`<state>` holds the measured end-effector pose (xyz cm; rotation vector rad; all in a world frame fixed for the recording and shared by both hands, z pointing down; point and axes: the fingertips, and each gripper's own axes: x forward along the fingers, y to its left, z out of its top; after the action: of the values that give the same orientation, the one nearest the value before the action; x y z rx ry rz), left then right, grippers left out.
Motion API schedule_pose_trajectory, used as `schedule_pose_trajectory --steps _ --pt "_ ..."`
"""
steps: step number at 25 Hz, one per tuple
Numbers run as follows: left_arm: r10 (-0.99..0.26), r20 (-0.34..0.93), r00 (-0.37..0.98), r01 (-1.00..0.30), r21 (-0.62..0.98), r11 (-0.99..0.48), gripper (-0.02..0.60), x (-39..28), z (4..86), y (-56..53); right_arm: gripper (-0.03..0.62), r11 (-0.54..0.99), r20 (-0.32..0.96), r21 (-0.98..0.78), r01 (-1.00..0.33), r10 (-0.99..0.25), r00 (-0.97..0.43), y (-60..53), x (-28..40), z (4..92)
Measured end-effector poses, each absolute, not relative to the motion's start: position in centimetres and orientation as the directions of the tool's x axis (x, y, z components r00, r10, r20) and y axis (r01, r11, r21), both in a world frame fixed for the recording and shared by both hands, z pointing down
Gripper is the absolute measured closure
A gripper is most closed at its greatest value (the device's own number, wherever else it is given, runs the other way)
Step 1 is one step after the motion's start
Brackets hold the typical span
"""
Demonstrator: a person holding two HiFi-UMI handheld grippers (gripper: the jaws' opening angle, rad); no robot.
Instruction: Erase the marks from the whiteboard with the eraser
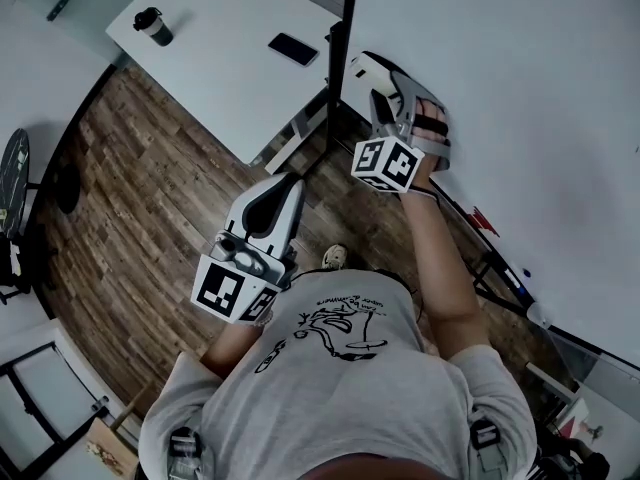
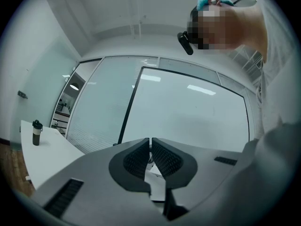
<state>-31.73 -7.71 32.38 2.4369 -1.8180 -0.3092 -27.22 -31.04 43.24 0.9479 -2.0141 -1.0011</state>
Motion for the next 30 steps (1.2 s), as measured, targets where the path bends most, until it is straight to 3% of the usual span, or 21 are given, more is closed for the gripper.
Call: schedule_pose_trajectory --steps 6,15,20,25,30 --pt "-0.934 -0.116 0.339 -0.92 0.167 -0.354 0.548 -28.5 31.8 -8.7 0.356 0.535 0.178 0.678 -0.503 -0.784 -0.594 -25.7 -21.6 39.7" --pt "-0.876 -0.133 0.464 -0.87 0.119 -0.478 0.548 -20.3 30.7 -10.4 0.356 0.58 -0.002 0.33 -0.745 -0.789 -0.615 -20.1 -10.5 34.4" --pt "-0.83 -0.148 0.538 -0.827 0.095 -0.554 0.548 -12.9 29.4 -9.8 0.356 0.565 -0.054 0.184 -0.804 -0.811 -0.583 -16.7 -2.0 32.3" --pt "-0.782 -0.157 0.603 -0.779 0.097 -0.62 0.548 -11.6 30.1 -11.6 0.356 0.547 -0.065 0.157 -0.823 -0.825 -0.561 -15.9 0.4 32.4" --pt "-0.72 -0.178 0.671 -0.721 0.07 -0.689 0.548 -3.4 28.0 -9.7 0.356 0.503 -0.114 0.108 -0.857 -0.85 -0.514 -12.0 8.7 29.9"
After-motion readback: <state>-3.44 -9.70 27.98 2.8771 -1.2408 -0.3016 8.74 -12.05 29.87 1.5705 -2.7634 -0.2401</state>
